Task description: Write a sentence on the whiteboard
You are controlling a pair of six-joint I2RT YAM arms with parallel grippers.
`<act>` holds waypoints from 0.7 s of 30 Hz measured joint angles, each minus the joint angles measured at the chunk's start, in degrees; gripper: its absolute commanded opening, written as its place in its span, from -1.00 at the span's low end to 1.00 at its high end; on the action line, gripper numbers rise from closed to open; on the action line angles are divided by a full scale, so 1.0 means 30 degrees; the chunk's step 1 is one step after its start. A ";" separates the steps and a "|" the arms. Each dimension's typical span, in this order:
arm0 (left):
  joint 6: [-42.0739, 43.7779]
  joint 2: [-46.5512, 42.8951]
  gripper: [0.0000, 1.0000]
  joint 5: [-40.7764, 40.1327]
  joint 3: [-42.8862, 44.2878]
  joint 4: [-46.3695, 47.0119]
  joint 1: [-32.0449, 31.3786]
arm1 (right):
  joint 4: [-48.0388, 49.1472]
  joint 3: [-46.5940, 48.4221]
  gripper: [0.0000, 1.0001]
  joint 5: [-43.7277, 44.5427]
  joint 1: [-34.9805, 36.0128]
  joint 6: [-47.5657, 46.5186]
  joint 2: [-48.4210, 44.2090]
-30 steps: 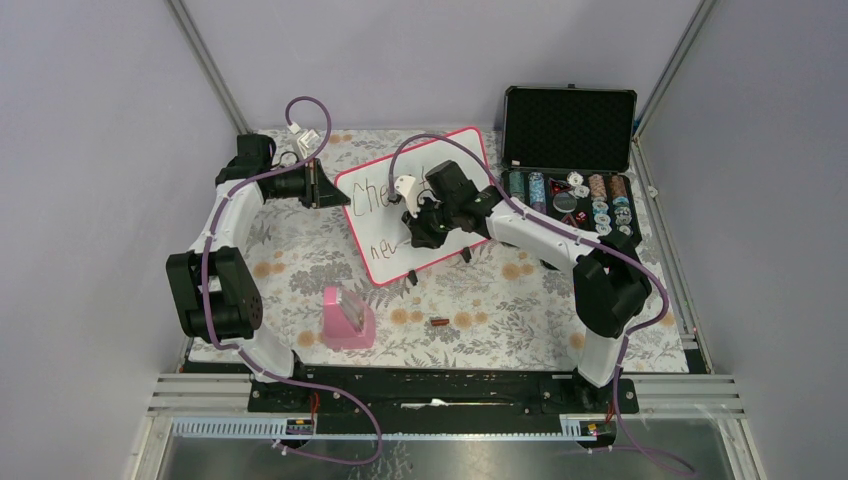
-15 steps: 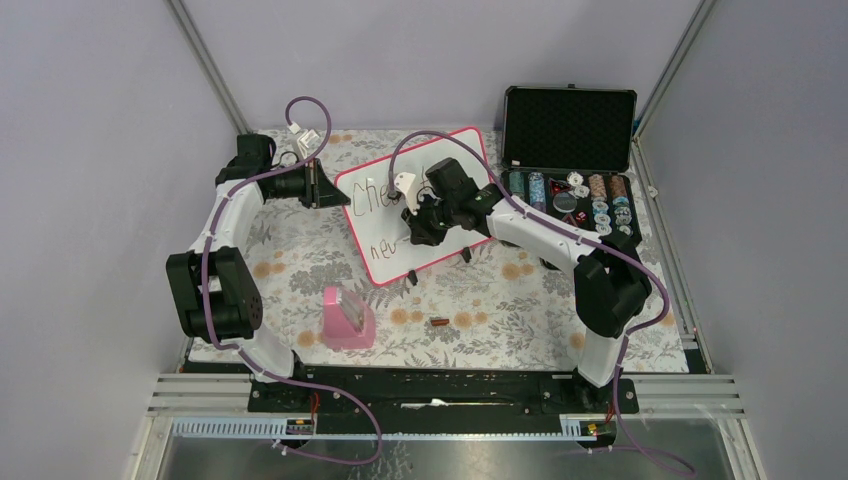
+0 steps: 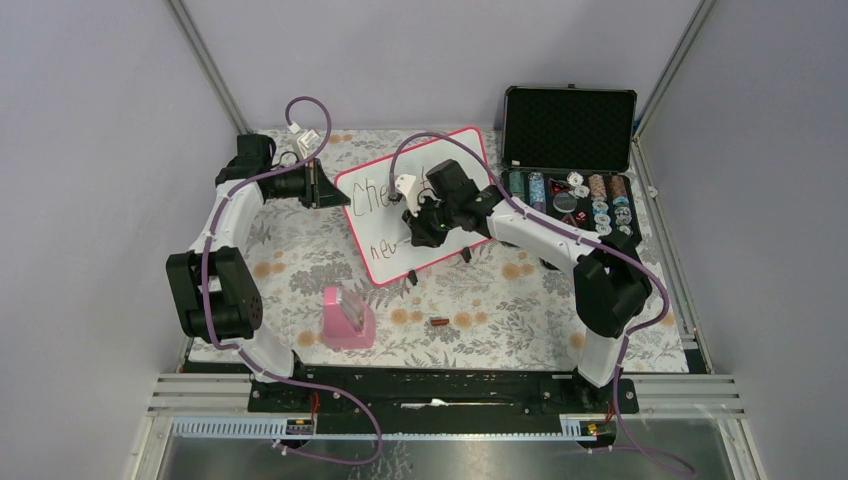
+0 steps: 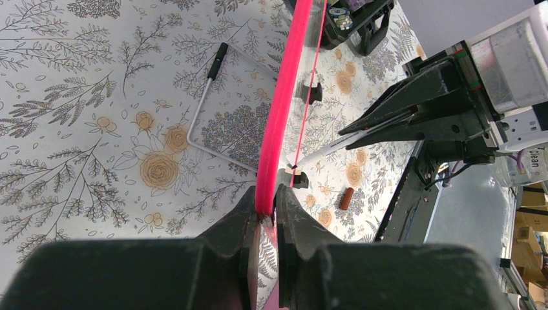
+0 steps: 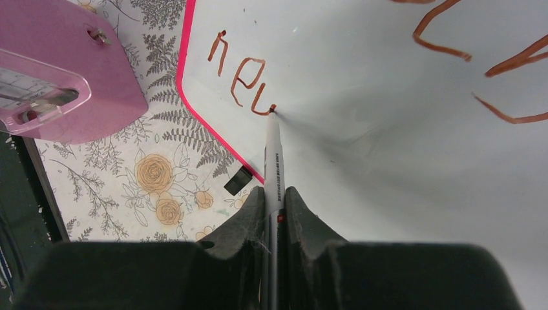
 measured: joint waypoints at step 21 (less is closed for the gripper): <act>0.0000 0.0000 -1.00 0.0007 0.0000 0.0007 0.0000 | -0.0328 -0.0648 -1.00 -0.0335 -0.0350 0.0000 -0.0029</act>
